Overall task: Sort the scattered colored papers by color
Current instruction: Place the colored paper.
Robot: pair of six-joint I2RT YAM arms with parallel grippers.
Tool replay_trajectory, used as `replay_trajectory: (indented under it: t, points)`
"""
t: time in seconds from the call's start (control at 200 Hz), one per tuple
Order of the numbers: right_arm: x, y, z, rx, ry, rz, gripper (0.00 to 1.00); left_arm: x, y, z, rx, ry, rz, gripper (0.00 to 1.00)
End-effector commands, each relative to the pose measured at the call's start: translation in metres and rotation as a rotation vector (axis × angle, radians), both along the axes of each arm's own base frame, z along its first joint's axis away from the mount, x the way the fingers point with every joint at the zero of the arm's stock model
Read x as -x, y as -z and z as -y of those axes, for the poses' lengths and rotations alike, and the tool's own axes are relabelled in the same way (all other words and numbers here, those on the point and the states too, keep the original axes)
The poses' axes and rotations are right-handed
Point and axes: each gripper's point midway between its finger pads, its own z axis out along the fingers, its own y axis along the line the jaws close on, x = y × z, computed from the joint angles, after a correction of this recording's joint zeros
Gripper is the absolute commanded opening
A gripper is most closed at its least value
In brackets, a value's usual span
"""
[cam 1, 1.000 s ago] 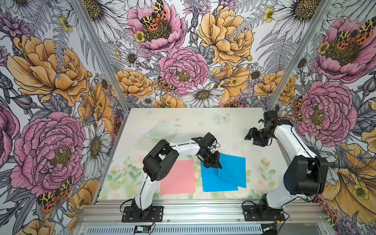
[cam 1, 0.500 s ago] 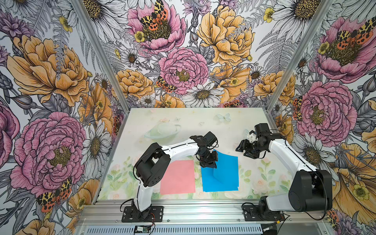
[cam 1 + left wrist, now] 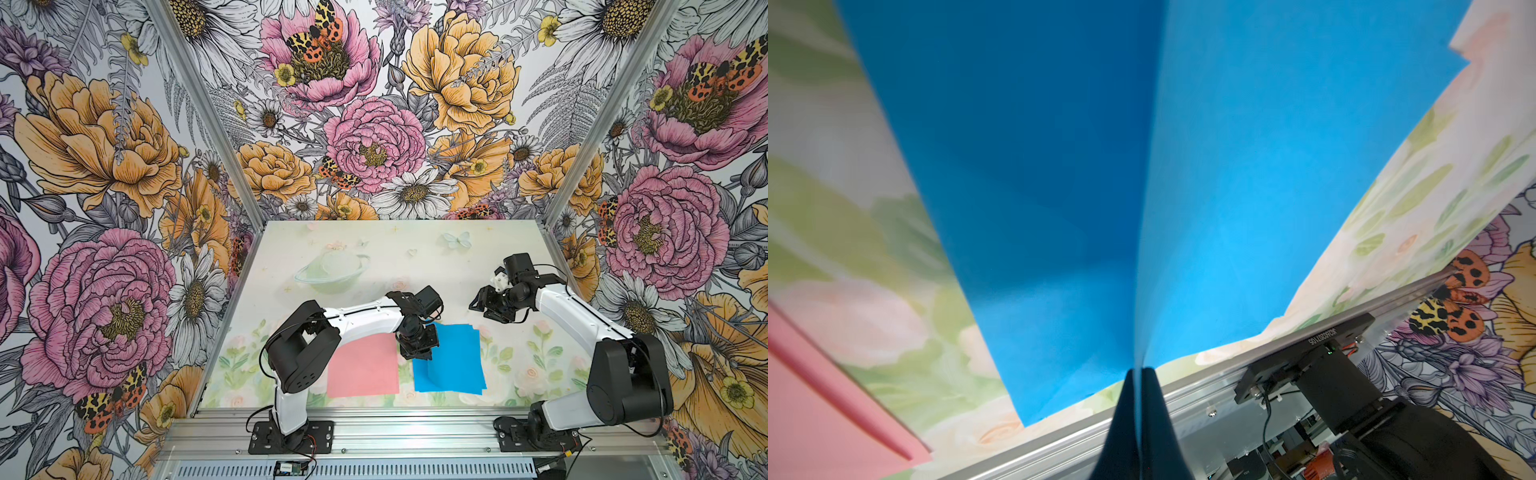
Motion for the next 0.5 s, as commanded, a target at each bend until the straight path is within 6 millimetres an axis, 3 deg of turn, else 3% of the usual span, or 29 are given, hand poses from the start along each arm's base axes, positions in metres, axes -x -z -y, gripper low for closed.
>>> replay_trajectory:
  t: [0.0,0.17,0.185,0.255,0.495]
  points:
    - [-0.005,0.01,-0.006,0.003,-0.009,0.002,0.57,-0.006,-0.007,-0.005,-0.019,-0.042,0.048,0.0]
    - [-0.002,0.016,-0.011,0.008,-0.028,-0.015,0.57,-0.005,-0.001,-0.011,-0.05,-0.081,0.039,0.0]
    - [-0.002,0.017,-0.012,0.008,-0.029,-0.018,0.57,-0.006,-0.012,-0.01,-0.027,-0.086,0.054,0.0]
    - [0.0,0.02,-0.015,0.009,-0.041,-0.029,0.57,-0.004,-0.014,-0.012,-0.028,-0.106,0.049,0.0]
    - [0.005,0.033,-0.024,0.004,-0.087,-0.073,0.56,0.005,-0.01,-0.002,-0.035,-0.109,0.026,0.0]
